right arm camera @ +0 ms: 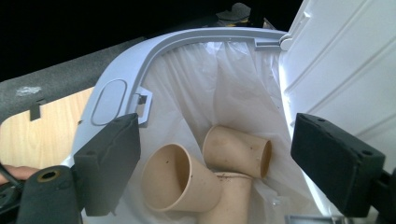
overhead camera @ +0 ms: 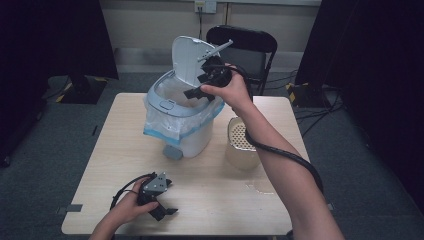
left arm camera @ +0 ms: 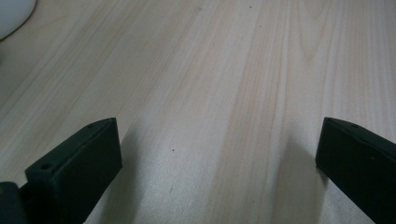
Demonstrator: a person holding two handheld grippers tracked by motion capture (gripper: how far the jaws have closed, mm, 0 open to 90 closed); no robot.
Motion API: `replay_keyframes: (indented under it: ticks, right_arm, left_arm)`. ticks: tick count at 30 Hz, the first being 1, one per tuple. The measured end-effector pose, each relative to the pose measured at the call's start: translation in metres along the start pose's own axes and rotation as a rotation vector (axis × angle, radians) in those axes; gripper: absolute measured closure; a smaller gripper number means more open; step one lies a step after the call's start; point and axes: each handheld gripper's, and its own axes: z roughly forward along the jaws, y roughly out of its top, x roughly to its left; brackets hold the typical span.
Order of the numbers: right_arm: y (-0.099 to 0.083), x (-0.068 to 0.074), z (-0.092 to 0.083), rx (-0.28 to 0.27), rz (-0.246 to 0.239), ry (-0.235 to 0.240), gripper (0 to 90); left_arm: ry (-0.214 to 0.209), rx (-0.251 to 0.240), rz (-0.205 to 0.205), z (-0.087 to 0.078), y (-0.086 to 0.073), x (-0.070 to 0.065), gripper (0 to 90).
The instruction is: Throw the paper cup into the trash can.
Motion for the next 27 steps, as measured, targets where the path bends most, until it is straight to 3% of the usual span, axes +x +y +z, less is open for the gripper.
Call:
replay_keyframes:
  ticks: [27]
  right_arm:
    - [-0.029,0.005,-0.049,0.031,-0.028,-0.001,17.1]
  left_arm:
    - [0.003,0.0,0.01,0.0,0.0,0.001,0.0]
